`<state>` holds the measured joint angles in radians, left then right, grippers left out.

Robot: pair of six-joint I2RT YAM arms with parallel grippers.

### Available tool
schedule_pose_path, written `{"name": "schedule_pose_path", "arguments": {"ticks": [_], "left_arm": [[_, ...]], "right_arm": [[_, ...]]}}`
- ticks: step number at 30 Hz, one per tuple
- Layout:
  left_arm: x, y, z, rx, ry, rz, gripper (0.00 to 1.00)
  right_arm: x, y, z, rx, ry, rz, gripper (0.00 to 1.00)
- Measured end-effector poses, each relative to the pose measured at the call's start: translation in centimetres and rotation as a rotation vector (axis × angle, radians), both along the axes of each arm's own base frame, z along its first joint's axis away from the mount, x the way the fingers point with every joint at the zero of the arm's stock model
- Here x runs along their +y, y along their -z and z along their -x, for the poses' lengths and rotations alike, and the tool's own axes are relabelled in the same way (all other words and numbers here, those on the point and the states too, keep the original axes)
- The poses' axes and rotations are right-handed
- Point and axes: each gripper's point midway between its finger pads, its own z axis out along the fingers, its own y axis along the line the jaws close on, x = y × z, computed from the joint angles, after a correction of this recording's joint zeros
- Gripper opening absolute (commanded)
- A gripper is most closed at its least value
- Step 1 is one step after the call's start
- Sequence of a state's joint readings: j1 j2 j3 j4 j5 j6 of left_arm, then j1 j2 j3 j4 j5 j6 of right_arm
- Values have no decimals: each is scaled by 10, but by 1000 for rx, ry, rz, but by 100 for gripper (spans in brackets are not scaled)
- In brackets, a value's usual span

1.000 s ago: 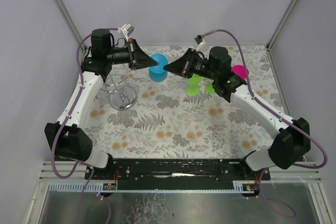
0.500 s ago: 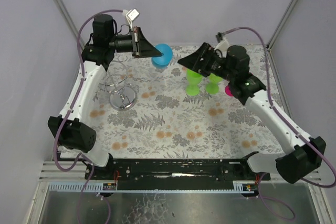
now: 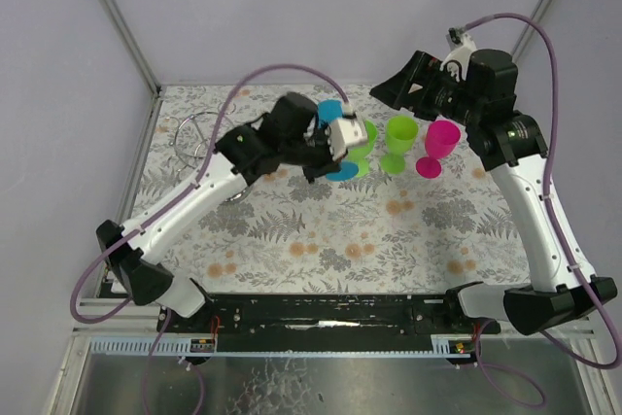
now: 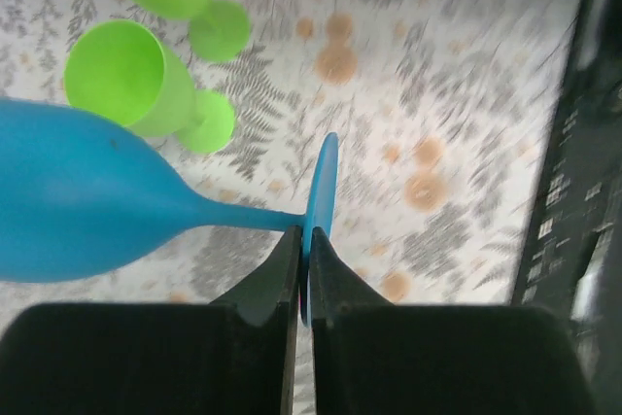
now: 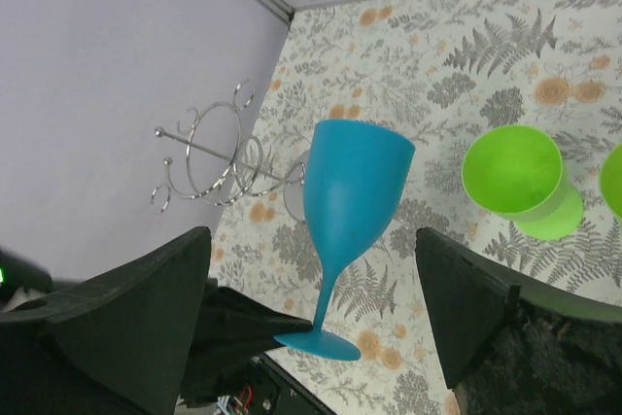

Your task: Take the wine glass off the wine glass rack

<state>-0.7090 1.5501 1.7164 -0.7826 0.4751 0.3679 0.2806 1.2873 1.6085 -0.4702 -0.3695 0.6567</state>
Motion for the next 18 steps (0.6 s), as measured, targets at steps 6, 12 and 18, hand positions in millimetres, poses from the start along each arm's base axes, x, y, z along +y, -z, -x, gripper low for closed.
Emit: {"name": "schedule_pose_path", "arguments": {"ticks": [6,12,18], "left_arm": [[16,55,19,-300,108,-302,0],[28,56,5,-551,142,-436,0],[28,65,6,-677,210,-522,0]], "right_arm": [[8,41,-1,149,-66,59,92],[13,72,6,260,-119,80,94],[18,80,12,287,-158,68,94]]}}
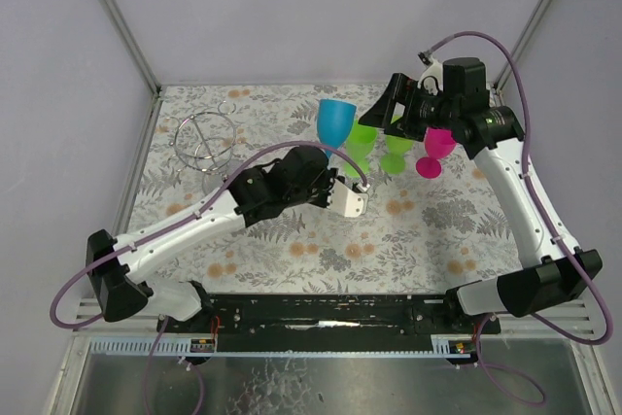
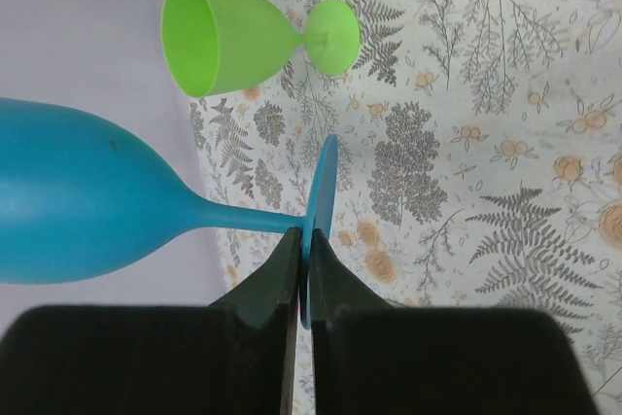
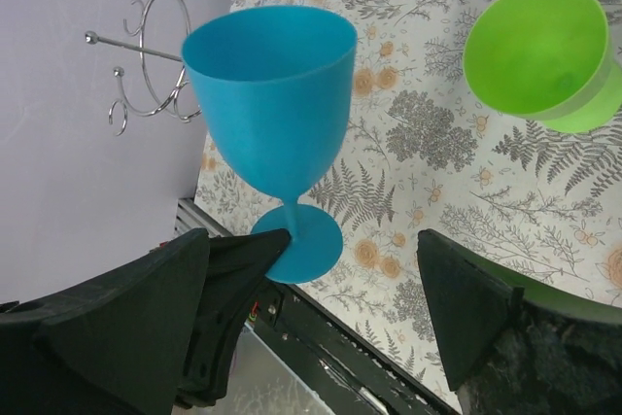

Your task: Take the wine glass off the wine glass rack

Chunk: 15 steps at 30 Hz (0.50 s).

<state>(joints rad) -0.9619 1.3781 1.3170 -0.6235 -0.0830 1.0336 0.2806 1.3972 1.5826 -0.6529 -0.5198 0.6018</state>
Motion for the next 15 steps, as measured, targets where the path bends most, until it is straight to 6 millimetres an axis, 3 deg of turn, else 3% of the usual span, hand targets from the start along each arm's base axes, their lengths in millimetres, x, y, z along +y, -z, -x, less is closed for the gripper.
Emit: {"name": "schedule_pose_path", "arguments": {"ticks": [6,15], "left_arm": [[1,15,4,-56,54,-94,0],[-11,7,9,-121,109,-107,0]], "right_arm": [[6,1,-1,5,-30,-18,94],[25,24,1,68,-87,-8,95]]}}
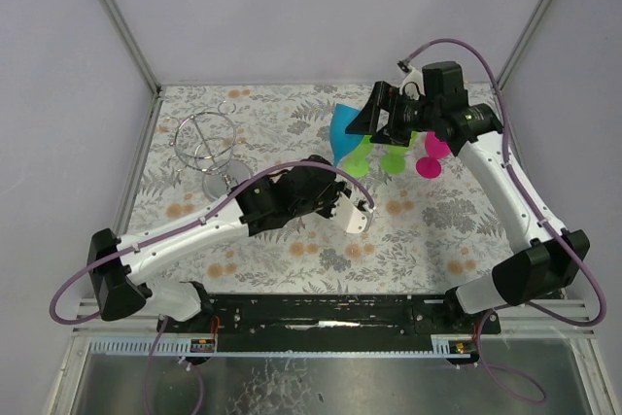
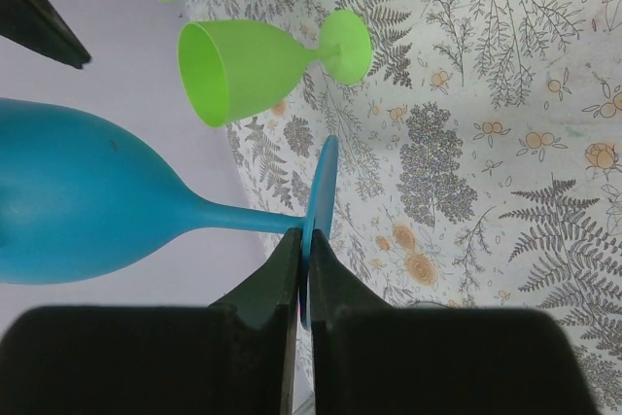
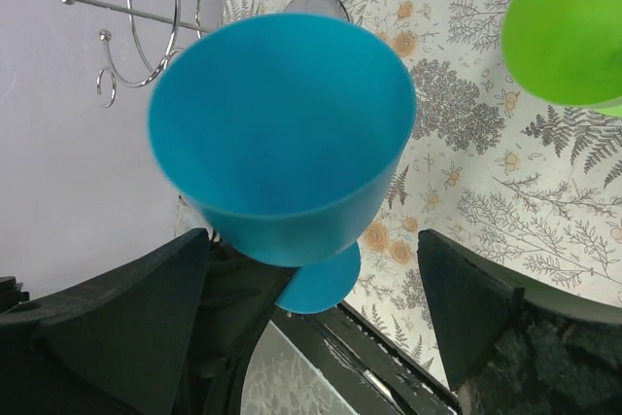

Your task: Take the wine glass off the wine glass rack

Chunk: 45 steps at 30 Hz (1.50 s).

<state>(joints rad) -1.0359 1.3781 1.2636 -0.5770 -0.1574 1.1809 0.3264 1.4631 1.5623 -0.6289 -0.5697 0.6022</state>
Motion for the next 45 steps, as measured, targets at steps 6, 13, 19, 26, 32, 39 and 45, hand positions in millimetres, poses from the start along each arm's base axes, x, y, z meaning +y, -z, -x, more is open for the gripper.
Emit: {"name": "schedule_pose_path", "arguments": {"ticks": [6,13,19,26,32,39,45], "left_arm": [[-2,-1,2,-11,13,-6,0],[-5,1,6,-16,27,-16,0],[-7,2,9,-23,37,-21,0],[-5,5,10,-32,37,-27,0],[-4,8,10,-34,35,-35,57],[-1,10,9,-29,11,-36,89],[0,12,10,-5,-15,-13,100]], "right_arm": [[13,6,2,4,-31,-2,95],[28,17,3,23,-68,4,93],[32,22,3,35,-74,9,87],[32,24,2,45,-72,9,67],[28,30,-3,53,-31,44,65],[-12,41,-17,-5,124,254,65],[-73,33,-13,-118,306,480,66]]}}
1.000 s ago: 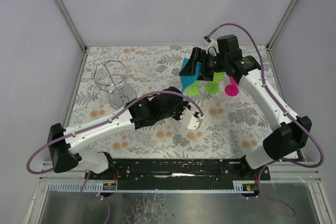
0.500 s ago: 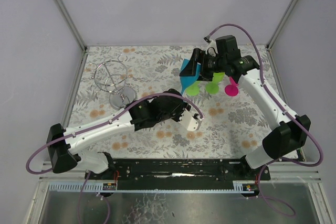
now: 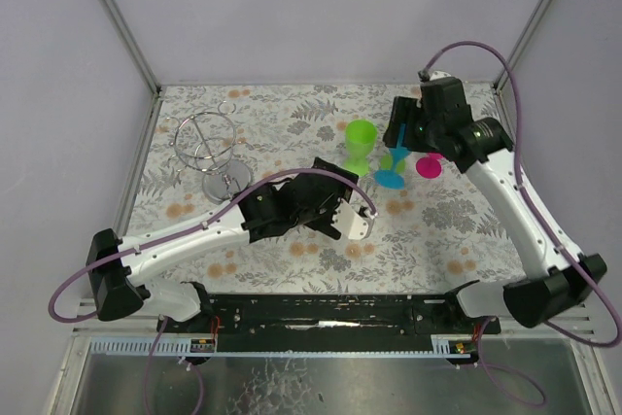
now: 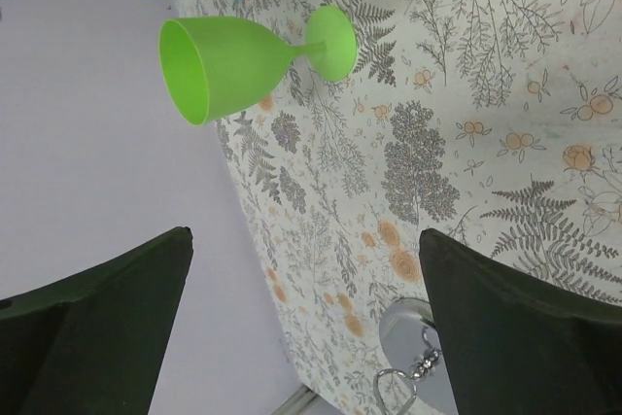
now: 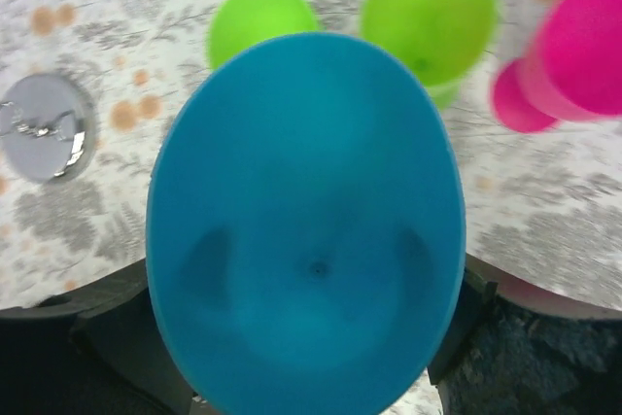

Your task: Take the wine glass off the wine glass rack

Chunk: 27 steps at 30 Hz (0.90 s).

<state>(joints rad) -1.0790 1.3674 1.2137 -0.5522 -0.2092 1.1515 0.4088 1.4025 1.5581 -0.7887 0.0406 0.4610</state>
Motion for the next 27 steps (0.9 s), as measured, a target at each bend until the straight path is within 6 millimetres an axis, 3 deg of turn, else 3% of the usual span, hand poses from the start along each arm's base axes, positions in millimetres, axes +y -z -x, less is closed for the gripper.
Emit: {"name": "schedule_pose_path", "arguments": {"ticks": [6,14,17,20,27], "left_arm": [[-6,-18,-9,89,-81,108,100],[-10,-104,-66,308,-288,501,100],[-4,-123,-75,399,-340,605,100],[-3,-130,-74,484,-364,669,100],[-5,-123,-61,618,-396,695,100]], "right_arm": [[-62,11,29,-89,164,171,66],[-116,62,56,-140,333,320,68],[-131,75,61,-167,390,362,68],[-144,81,62,-201,446,398,69],[-177,94,49,-211,588,432,72]]}}
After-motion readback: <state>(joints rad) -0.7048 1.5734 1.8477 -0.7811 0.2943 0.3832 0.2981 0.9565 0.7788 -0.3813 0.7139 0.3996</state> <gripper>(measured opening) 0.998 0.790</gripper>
